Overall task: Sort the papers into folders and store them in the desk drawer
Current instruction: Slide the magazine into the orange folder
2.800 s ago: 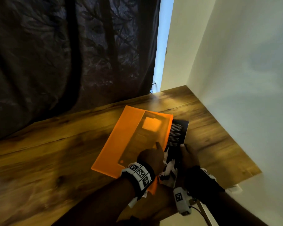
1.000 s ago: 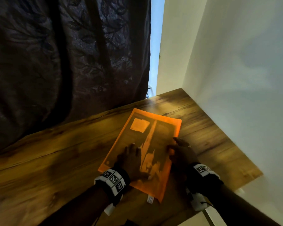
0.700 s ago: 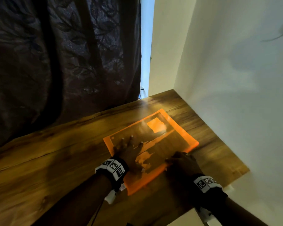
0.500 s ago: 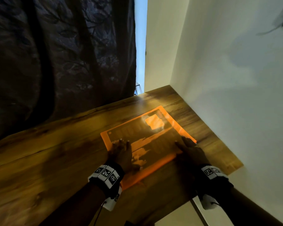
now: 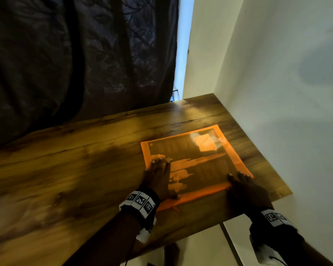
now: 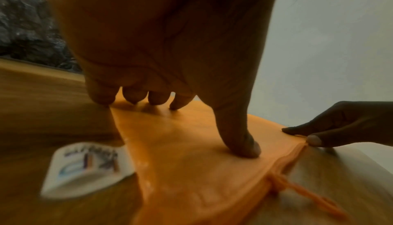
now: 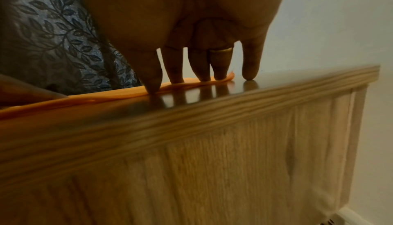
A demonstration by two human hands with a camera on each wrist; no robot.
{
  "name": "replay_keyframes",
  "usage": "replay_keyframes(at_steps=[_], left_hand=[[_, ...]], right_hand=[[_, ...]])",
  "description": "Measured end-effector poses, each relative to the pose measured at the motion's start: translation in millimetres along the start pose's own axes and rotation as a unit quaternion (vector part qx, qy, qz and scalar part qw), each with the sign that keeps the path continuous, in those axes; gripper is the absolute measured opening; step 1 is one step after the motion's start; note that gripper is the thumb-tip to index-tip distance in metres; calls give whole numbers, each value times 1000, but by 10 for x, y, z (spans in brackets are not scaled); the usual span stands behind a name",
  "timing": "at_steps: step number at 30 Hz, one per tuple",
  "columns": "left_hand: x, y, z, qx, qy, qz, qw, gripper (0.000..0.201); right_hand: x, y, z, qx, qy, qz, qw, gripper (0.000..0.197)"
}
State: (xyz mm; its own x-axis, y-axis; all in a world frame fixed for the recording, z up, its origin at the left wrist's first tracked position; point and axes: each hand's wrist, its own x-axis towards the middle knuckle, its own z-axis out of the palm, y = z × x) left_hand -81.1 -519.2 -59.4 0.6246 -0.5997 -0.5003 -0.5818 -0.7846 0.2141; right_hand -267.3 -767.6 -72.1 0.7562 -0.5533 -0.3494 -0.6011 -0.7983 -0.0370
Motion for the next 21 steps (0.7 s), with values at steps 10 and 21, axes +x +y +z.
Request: replay_keyframes(at_steps=[10,21], left_hand=[[-578,50,97,24,211,-16,977,57],[-1591,402,1046,-136,293,87,943,19]], right_hand=[[-466,-81,-185,117,175,-15,977,34],[-1320,-29,523,233,153,-3,960,14]])
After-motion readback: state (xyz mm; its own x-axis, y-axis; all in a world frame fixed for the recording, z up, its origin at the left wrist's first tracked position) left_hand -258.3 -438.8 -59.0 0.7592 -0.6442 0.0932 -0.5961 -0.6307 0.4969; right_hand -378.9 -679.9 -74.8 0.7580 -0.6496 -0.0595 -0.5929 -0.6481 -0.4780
